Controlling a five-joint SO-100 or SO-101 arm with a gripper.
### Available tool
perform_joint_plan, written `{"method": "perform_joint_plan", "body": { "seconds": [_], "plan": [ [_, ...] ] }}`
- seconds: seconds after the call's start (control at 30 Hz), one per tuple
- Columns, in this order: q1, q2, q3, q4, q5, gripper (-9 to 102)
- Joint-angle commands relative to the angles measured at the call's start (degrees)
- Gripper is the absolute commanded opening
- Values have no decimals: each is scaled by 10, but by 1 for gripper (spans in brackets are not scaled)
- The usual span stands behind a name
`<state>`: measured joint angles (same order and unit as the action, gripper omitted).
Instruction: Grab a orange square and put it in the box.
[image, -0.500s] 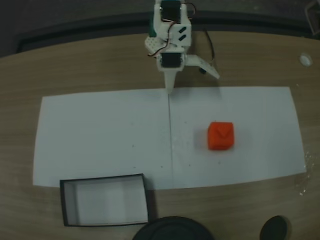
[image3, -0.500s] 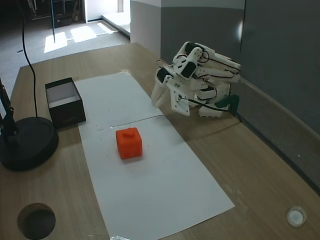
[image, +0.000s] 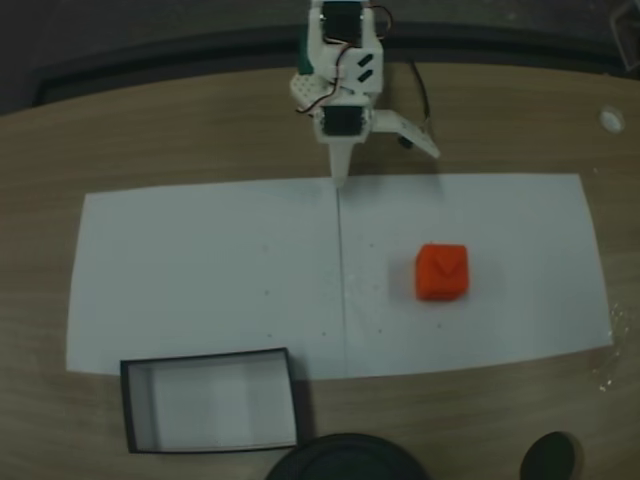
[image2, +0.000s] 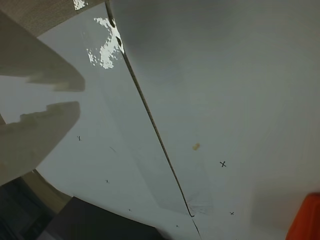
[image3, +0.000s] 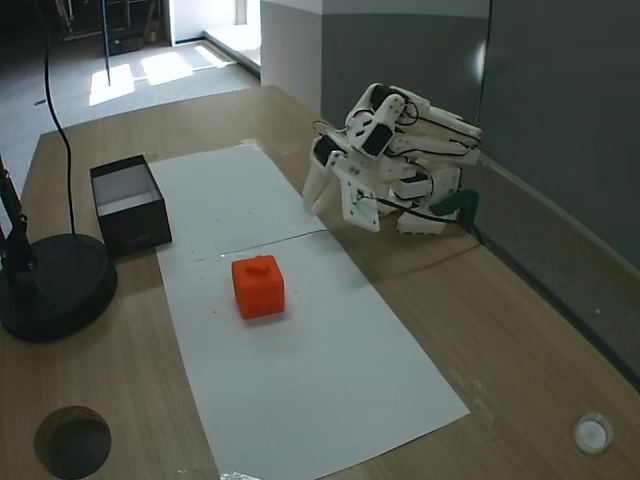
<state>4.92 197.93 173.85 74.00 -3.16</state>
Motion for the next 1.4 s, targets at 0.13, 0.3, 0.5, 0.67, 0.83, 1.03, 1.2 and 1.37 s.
{"method": "perform_joint_plan", "body": {
  "seconds": [0.13, 0.3, 0.5, 0.67, 0.83, 1.03, 1.2, 1.37],
  "plan": [
    [-2, 12, -18, 1, 0, 0],
    [-3, 12, -18, 1, -1, 0],
    [-3, 12, -18, 1, -1, 0],
    [-4, 12, -18, -2, 0, 0],
    [-4, 12, -16, -117, -4, 0],
    [-92, -9, -96, -159, -47, 16],
    [-130, -120, -210, -134, 5, 24],
    [-170, -348, -341, -104, 4, 34]
  ]
}}
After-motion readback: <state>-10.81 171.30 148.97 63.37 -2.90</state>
